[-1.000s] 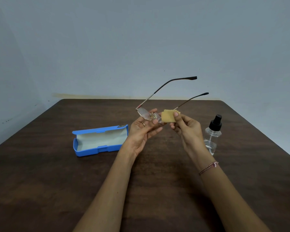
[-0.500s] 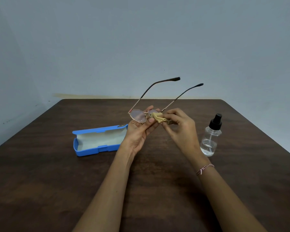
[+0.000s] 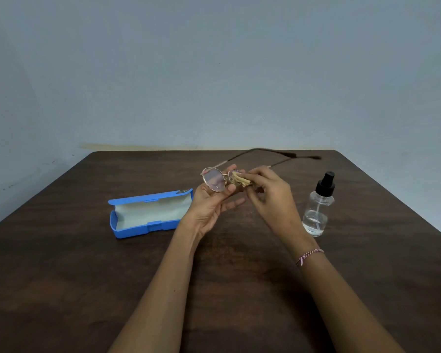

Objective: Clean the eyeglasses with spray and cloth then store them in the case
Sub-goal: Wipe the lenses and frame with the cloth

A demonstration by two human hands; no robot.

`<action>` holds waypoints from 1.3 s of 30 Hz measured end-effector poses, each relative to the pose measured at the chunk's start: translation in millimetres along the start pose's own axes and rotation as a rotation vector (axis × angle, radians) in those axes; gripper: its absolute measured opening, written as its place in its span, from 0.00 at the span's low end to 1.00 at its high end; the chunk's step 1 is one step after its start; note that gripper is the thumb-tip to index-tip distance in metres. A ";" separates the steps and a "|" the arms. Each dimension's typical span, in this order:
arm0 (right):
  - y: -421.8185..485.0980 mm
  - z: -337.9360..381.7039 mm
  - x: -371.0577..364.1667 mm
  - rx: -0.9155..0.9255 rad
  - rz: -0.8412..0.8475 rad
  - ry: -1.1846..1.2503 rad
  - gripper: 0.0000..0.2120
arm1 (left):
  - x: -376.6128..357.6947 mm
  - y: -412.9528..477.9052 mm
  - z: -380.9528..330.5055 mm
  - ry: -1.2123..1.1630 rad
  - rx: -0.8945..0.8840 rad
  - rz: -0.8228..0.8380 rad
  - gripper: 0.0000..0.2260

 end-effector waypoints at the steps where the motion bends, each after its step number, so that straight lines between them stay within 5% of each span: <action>1: -0.6 -0.3 -0.7 -0.002 -0.002 -0.017 0.15 | -0.8 -0.1 1.3 0.017 0.012 -0.004 0.19; 18: -0.4 7.4 8.7 0.105 -0.050 -0.050 0.19 | -1.8 -0.5 -2.3 0.075 -0.032 0.041 0.11; 33: 2.3 9.5 9.7 0.080 -0.044 -0.122 0.23 | 0.7 2.1 0.9 0.079 -0.018 0.055 0.17; 39: 0.9 1.0 9.0 0.004 -0.054 -0.165 0.19 | -5.3 1.3 1.0 0.113 -0.031 0.062 0.30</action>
Point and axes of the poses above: each hand's wrist, its own y-axis towards the middle knuckle, its own x-axis out of the back of the hand, z = x × y, the point moved 4 cm from there along y, towards the middle knuckle, and after that the axes turned 8 degrees about x, right-handed, at the moved point
